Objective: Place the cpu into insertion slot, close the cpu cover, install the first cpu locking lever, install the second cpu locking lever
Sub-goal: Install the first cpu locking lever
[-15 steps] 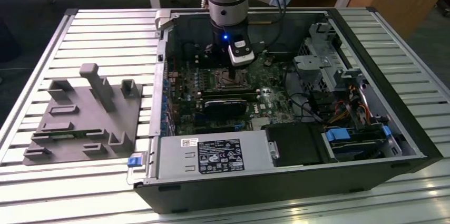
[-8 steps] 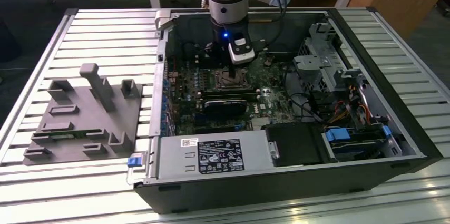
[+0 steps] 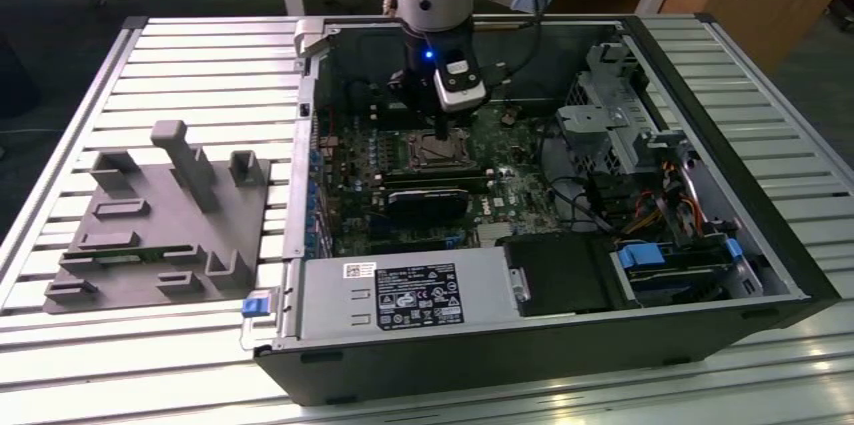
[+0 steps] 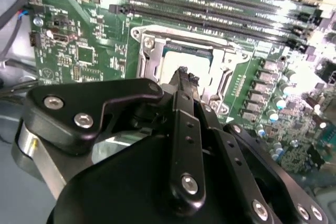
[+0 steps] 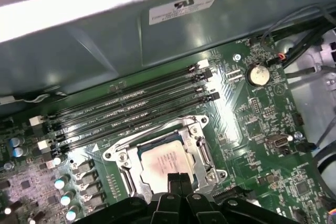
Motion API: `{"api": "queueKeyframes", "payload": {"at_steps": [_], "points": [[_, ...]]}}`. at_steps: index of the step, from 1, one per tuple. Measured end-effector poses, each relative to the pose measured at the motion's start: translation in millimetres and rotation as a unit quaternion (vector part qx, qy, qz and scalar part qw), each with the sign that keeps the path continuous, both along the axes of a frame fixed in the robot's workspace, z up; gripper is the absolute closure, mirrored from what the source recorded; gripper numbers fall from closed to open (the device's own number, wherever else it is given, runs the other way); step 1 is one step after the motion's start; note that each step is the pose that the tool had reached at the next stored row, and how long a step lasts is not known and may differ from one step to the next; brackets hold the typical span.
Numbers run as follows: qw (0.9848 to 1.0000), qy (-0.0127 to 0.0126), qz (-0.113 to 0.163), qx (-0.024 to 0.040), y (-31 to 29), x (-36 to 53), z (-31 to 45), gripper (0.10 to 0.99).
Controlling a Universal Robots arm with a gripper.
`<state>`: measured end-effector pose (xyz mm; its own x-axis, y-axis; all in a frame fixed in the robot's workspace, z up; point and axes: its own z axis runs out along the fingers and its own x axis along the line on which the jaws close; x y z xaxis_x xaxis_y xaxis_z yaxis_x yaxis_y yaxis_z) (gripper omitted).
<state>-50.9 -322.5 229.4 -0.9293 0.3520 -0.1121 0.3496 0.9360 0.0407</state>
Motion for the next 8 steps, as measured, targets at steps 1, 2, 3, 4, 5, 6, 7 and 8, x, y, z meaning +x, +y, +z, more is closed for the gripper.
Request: {"api": "queueKeyframes", "payload": {"at_steps": [1,2,3,4,5,6,7,8], "points": [[1.0,0.0,0.0,0.0,0.0,0.0,1.1,0.98],[1.0,0.0,0.0,0.0,0.0,0.0,2.4,0.98],[1.0,0.0001,0.0,-0.0001,0.0,0.0,3.4,0.98],[1.0,0.0,0.0,0.0,0.0,0.0,3.8,0.98],[1.0,0.0,0.0,0.0,0.0,0.0,3.8,0.98],[1.0,0.0,0.0,0.0,0.0,0.0,3.8,0.98],[1.0,0.0,0.0,0.0,0.0,0.0,3.8,0.98],[1.0,0.0,0.0,0.0,0.0,0.0,3.8,0.98]]}}
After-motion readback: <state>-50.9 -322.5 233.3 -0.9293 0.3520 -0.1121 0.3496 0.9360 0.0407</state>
